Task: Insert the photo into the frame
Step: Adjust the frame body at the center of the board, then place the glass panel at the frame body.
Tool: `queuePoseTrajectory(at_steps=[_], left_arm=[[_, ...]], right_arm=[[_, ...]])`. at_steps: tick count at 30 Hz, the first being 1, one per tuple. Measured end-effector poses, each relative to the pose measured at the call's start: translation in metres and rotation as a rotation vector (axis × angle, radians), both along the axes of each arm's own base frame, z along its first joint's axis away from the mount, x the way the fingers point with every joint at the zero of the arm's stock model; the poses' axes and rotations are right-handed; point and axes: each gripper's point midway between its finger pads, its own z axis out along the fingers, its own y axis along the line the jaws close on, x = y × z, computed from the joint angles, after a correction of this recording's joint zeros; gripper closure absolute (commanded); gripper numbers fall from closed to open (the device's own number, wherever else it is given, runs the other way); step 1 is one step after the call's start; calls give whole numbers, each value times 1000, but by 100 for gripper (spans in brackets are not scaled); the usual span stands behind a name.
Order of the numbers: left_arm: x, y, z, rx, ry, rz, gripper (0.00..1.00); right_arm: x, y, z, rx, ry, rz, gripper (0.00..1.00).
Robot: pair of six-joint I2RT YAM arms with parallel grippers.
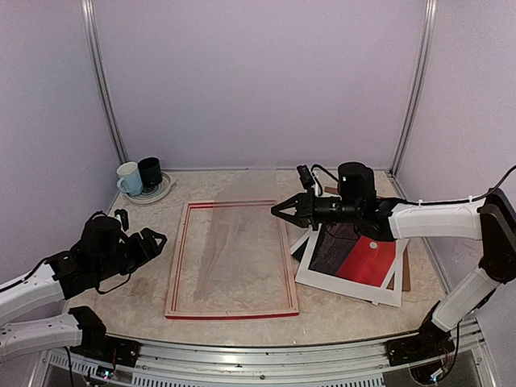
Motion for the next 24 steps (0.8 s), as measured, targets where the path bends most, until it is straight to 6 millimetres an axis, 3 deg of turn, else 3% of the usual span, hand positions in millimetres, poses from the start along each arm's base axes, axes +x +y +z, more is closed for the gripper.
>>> queuePoseTrajectory(at_steps=[9,12,17,20,24], left_arm=[[-5,10,2,-1,-14,33,10],[-6,13,7,-13,-31,52,1],[-8,20,19,-36,-73,79,1],[-10,24,19,-43,-81,92,1],[-13,28,15,-40,-73,107,1]], right_arm=[[-11,13,52,121,-72,32,100],[-20,24,74,168,-101,62,100],[-35,46,108,250,-159,128,100],[-41,57,115,281,-175,160,100],[-46,67,110,289,-171,190,100]])
